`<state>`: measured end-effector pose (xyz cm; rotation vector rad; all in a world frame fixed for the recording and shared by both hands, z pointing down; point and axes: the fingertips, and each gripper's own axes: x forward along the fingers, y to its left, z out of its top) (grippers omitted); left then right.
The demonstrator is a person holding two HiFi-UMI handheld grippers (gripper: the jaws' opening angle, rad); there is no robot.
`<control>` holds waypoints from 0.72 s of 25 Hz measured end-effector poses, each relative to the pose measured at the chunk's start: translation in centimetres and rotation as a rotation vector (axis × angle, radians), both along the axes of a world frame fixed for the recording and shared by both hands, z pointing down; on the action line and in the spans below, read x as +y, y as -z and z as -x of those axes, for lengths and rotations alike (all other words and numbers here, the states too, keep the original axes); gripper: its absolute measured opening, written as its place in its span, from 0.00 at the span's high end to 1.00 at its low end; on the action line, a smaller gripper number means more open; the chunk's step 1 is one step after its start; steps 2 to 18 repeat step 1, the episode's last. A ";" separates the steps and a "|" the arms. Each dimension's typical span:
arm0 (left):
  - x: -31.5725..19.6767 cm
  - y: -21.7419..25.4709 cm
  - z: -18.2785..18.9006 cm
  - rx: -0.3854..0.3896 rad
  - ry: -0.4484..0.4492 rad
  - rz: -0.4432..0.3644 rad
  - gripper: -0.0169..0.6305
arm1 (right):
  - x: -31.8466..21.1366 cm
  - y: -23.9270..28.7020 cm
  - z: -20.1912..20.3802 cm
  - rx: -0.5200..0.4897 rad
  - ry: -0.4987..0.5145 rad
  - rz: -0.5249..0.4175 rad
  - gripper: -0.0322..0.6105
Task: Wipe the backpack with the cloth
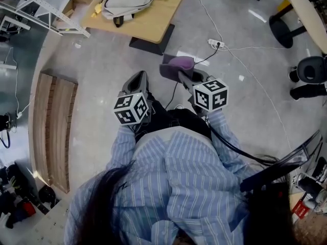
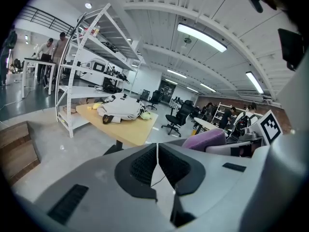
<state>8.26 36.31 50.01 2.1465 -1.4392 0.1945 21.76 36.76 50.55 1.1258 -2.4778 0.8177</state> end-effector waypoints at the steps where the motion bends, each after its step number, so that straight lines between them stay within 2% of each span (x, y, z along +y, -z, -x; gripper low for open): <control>1: 0.0 0.1 0.1 0.000 0.000 0.000 0.95 | -0.1 0.1 0.1 -0.007 -0.002 0.002 0.89; 18: 0.0 0.1 0.1 0.000 0.000 0.000 0.95 | -0.1 0.1 0.1 -0.007 -0.002 0.002 0.89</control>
